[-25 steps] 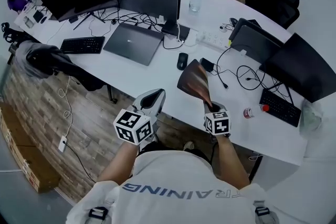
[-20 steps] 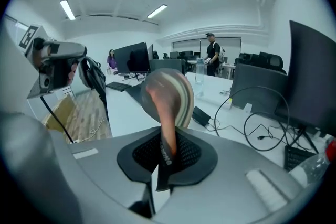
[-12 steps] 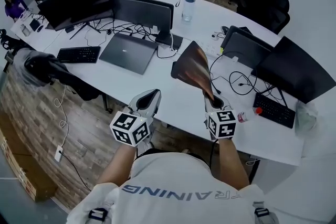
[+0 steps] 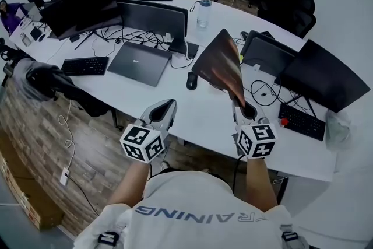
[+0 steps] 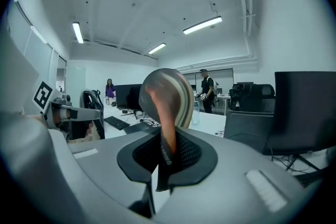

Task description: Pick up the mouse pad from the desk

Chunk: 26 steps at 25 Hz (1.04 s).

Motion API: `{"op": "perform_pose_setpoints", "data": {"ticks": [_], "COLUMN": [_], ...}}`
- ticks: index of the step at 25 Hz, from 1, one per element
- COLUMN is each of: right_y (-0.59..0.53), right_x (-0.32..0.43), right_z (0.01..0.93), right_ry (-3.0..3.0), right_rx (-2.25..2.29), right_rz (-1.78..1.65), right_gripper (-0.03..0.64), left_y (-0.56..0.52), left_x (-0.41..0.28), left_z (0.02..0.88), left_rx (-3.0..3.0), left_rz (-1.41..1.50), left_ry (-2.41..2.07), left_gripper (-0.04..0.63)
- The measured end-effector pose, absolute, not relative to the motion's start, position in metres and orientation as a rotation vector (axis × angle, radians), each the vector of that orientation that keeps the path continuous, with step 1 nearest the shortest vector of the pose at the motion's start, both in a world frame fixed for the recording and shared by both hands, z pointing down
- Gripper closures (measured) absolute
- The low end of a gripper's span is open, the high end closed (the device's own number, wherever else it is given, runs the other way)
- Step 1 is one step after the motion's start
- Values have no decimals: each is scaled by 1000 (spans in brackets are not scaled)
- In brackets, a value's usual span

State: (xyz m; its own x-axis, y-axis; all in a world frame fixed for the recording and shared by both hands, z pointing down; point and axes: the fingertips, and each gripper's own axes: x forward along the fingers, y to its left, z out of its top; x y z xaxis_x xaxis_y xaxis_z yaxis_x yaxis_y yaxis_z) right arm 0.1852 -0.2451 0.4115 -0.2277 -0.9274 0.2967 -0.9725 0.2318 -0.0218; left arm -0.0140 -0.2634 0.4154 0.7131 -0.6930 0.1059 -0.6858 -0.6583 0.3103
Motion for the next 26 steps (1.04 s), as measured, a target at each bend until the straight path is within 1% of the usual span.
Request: {"op": "perform_pose_setpoints", "data": {"ticks": [26], "right_y": [-244], "right_x": [170], "right_z": [428], "right_ry": [-2301], "right_rx": [1727], "right_rz": [335], "right_gripper": [574], "left_y": [-259], "left_x": [-19], "left_z": [420], "left_rx": [2585], "left_rz": [-8], "left_ry": [-1091], "left_gripper": [595]}}
